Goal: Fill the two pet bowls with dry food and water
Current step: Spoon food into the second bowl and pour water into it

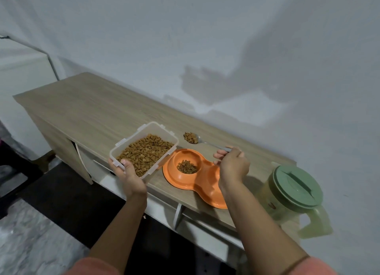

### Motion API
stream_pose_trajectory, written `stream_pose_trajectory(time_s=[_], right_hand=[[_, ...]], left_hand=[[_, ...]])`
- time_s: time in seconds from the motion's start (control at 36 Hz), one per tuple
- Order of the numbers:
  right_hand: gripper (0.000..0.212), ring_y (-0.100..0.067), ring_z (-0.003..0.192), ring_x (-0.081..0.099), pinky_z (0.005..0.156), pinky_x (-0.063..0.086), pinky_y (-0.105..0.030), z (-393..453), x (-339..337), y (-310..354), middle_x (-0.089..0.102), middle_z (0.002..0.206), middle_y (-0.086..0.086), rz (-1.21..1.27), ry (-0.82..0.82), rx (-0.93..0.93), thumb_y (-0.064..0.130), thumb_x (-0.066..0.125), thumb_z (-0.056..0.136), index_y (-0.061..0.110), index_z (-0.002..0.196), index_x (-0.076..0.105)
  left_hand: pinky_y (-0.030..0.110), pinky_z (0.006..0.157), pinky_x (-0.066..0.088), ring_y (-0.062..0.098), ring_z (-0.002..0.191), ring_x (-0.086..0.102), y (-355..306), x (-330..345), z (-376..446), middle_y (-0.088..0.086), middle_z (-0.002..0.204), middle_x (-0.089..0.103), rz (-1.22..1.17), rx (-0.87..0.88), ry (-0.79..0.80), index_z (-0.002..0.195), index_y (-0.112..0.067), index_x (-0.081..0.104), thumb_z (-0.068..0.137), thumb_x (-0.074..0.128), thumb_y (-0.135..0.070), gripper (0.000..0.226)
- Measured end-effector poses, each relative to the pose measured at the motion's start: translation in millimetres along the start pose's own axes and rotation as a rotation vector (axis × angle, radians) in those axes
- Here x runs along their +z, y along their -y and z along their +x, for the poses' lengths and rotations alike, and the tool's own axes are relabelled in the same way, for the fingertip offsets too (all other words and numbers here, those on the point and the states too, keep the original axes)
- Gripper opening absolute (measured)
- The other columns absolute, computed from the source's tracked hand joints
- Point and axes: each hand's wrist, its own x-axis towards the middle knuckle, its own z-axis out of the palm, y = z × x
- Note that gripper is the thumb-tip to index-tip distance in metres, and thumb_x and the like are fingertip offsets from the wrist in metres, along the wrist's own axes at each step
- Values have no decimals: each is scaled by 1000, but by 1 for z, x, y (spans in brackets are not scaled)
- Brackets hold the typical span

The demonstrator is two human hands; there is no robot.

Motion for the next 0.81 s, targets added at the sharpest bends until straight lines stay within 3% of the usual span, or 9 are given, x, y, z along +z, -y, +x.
stream_pose_trajectory(time_s=[0.06,0.11,0.17,0.25,0.33,0.47,0.64,0.81], right_hand=[[34,-24,60,65,52,54,-32,3,-2,-9,67,71,-6,-148,-23,-102,19,29,100,7,88,59],[38,-30,68,68,72,56,-42,7,-4,-21,71,73,-7,-311,-26,-260,23,30,100,5,87,62],[38,-30,75,66,77,50,-36,7,-6,-31,71,76,-9,-457,11,-395,23,32,100,7,86,63],[30,-24,78,63,67,35,-27,3,-10,-44,72,82,-9,-615,139,-548,19,38,101,9,95,65],[26,-22,81,66,67,37,-21,-2,-13,-49,72,89,-6,-657,245,-683,14,42,99,8,102,68],[33,-21,82,65,70,36,-11,-9,-10,-41,70,91,-7,-539,208,-888,22,42,96,4,101,69],[39,-13,74,58,64,44,-18,-23,2,-15,67,82,-7,-431,209,-1262,26,38,100,3,101,70],[27,-22,65,58,49,46,-31,-46,22,-17,63,76,-6,-526,366,-1537,16,44,97,9,104,69]], left_hand=[[52,113,31,28,137,39,-1,1,1,9,156,30,3,5,-5,150,-45,5,97,33,-52,60],[49,115,30,27,138,38,-2,2,1,9,156,29,5,7,-13,151,-42,4,99,32,-49,59],[46,115,29,26,139,37,-2,2,2,10,156,28,9,11,-12,152,-39,3,101,30,-47,58],[47,115,30,28,138,38,-2,2,2,11,156,29,19,15,-3,152,-38,2,100,30,-48,59],[42,115,30,26,139,36,-3,1,3,9,157,26,45,10,1,152,-38,2,100,29,-49,59],[44,114,31,26,138,38,-5,-2,1,9,156,29,34,16,15,151,-39,3,100,31,-49,59],[53,110,37,29,131,45,-12,-6,-6,9,151,37,30,-8,36,149,-45,9,95,34,-55,60],[40,110,34,27,137,39,-18,-2,-18,6,156,29,40,-43,54,151,-42,4,97,32,-54,62]])
